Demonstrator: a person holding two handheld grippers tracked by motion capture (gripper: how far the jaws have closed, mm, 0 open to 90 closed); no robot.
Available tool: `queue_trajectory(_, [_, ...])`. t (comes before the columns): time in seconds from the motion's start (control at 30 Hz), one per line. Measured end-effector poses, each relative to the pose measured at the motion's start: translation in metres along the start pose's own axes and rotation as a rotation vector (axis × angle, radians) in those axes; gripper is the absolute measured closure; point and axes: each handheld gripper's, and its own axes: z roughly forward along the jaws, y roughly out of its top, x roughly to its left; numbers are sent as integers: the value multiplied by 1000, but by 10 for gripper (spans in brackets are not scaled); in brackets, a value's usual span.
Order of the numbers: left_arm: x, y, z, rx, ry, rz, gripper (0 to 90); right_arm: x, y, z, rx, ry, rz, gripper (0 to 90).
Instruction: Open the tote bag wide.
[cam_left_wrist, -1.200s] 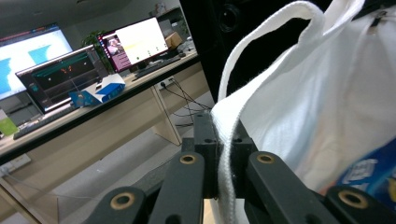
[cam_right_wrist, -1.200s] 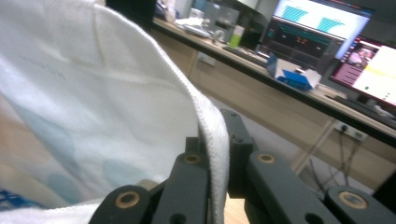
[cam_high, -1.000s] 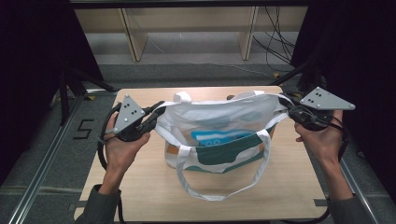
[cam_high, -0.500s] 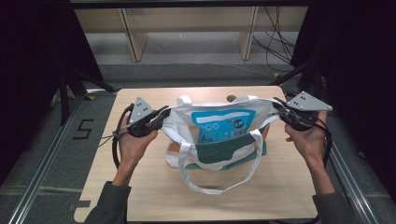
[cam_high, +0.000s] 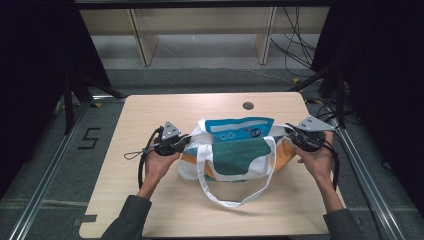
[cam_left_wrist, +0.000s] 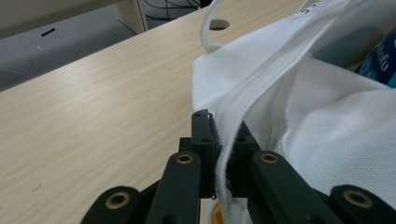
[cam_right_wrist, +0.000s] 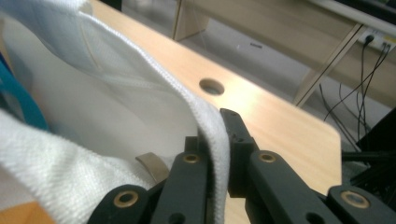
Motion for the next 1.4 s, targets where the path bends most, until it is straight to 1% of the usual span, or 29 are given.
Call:
queue_trajectory(0.03, [1, -1, -1, 20, 1, 36, 844, 1, -3, 2, 9, 3, 4, 880])
queue_trajectory(0.13, [-2, -3, 2, 7, -2, 14, 837, 2, -8, 3, 22, 10, 8, 878])
queue_trajectory(0.17, [-1, -4, 2, 22, -5, 36, 835, 0, -8, 2, 15, 3, -4, 877])
queue_trajectory(0.2, [-2, -5, 3, 26, -1, 33, 835, 2, -9, 2, 13, 1, 9, 877])
queue_trajectory(0.27, [-3, -9, 5, 41, -9, 34, 835, 2, -8, 2, 23, 5, -26, 877])
queue_trajectory(0.3, [-3, -11, 7, 37, -15, 33, 834, 5, -10, 1, 35, 6, -1, 877])
queue_trajectory(0.33, [-3, -12, 7, 46, -14, 32, 833, 3, -11, 2, 28, 9, -21, 876])
queue_trajectory(0.4, [-4, -14, 9, 31, -21, 15, 833, 3, -13, 3, 41, 17, -19, 876])
queue_trajectory(0.47, [-4, -14, 8, 54, -17, 43, 833, 5, -17, 4, 43, 18, -24, 876])
queue_trajectory(0.5, [-5, -15, 9, 53, -18, 21, 833, 5, -18, 4, 54, 23, -15, 875])
queue_trajectory(0.57, [-4, -16, 10, 53, -26, 37, 832, 4, -20, 5, 51, 24, -20, 875])
queue_trajectory(0.6, [-6, -18, 11, 48, -21, 16, 831, 4, -22, 6, 53, 28, -14, 875])
queue_trajectory(0.63, [-5, -18, 11, 58, -30, 32, 832, 5, -22, 5, 62, 33, -15, 875])
queue_trajectory(0.67, [-5, -18, 11, 61, -23, 31, 832, 4, -22, 6, 57, 28, -30, 874])
queue_trajectory(0.73, [-6, -20, 12, 58, -24, 17, 831, 5, -23, 6, 62, 32, -18, 874])
queue_trajectory(0.77, [-5, -20, 12, 51, -22, 43, 831, 5, -24, 6, 65, 34, -25, 873])
queue_trajectory(0.8, [-6, -21, 13, 56, -31, 19, 831, 8, -25, 6, 71, 32, -5, 873])
queue_trajectory(0.87, [-5, -21, 13, 59, -30, 35, 831, 6, -26, 6, 72, 37, -35, 871])
queue_trajectory(0.9, [-6, -22, 14, 65, -29, 15, 830, 7, -27, 7, 82, 45, -10, 871])
queue_trajectory(0.93, [-5, -22, 14, 66, -28, 41, 829, 6, -28, 8, 79, 45, -12, 871])
queue_trajectory(0.97, [-8, -25, 16, 56, -24, 6, 829, 7, -29, 8, 88, 51, 0, 870])
queue_trajectory(1.03, [-8, -27, 18, 66, -30, 45, 828, 7, -31, 10, 90, 47, -20, 866])
queue_trajectory(1.07, [-11, -29, 19, 89, -33, 11, 828, 7, -32, 11, 94, 52, -25, 863])
queue_trajectory(1.1, [-11, -32, 21, 91, -40, 15, 828, 7, -33, 12, 99, 56, -30, 862])
queue_trajectory(1.17, [-12, -37, 25, 104, -48, 7, 825, 8, -37, 15, 116, 66, -20, 861])
queue_trajectory(1.2, [-11, -38, 26, 128, -51, 27, 825, 9, -39, 16, 127, 68, -18, 861])
queue_trajectory(1.27, [-14, -44, 33, 133, -61, 12, 825, 9, -43, 20, 155, 78, -39, 862])
queue_trajectory(1.3, [-16, -48, 36, 134, -62, -13, 825, 9, -46, 23, 168, 85, -44, 863])
queue_trajectory(1.4, [-16, -52, 39, 133, -64, -10, 826, 12, -61, 34, 225, 126, -31, 867])
